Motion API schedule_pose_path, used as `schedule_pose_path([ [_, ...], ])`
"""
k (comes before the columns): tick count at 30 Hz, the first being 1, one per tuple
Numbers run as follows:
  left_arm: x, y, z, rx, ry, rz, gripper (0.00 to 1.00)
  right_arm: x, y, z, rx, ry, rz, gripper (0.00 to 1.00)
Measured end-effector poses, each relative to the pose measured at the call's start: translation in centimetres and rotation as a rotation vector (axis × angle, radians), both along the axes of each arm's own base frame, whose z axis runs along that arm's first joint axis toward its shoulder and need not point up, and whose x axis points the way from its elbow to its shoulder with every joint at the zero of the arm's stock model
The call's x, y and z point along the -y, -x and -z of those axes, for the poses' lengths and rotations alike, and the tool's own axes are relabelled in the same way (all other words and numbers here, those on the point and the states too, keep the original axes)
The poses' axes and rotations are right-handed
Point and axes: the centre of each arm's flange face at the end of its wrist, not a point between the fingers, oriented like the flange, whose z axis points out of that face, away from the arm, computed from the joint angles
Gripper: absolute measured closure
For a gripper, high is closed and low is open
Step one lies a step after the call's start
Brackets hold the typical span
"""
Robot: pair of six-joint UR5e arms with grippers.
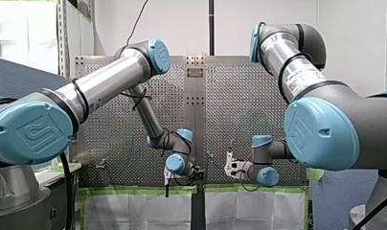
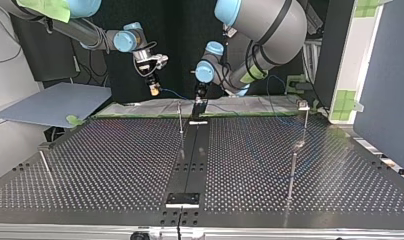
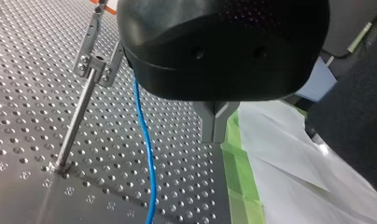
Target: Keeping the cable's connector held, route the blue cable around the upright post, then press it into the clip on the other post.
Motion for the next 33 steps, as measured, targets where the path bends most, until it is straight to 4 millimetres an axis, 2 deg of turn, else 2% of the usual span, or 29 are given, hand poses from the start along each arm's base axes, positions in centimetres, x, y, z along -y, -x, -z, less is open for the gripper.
schedule_pose_path([
  [20, 0.6, 1.1, -0.1, 0.014, -0.061, -0.022, 0.99, 0.9, 1.5, 0.1, -0.008, -0.007, 0.059, 1.0],
  [27, 0.6, 0.6, -0.2, 0.034, -0.043, -0.027, 0.99, 0.9, 1.4, 0.2, -0.008, -0.006, 0.059, 1.0],
  [29, 0.5, 0.4, -0.2, 0.039, -0.038, -0.027, 0.91, 0.9, 1.4, 0.2, -0.008, -0.006, 0.059, 1.0],
  [30, 0.5, 0.4, -0.2, 0.041, -0.037, -0.025, 0.91, 0.9, 1.4, 0.2, -0.008, -0.006, 0.058, 1.0],
  [32, 0.6, 0.3, -0.2, 0.044, -0.034, -0.023, 0.58, 0.9, 1.4, 0.2, -0.008, -0.005, 0.058, 1.0],
  [33, 0.6, 0.3, -0.2, 0.045, -0.034, -0.022, 0.58, 0.8, 1.3, 0.2, -0.008, -0.005, 0.057, 1.0],
])
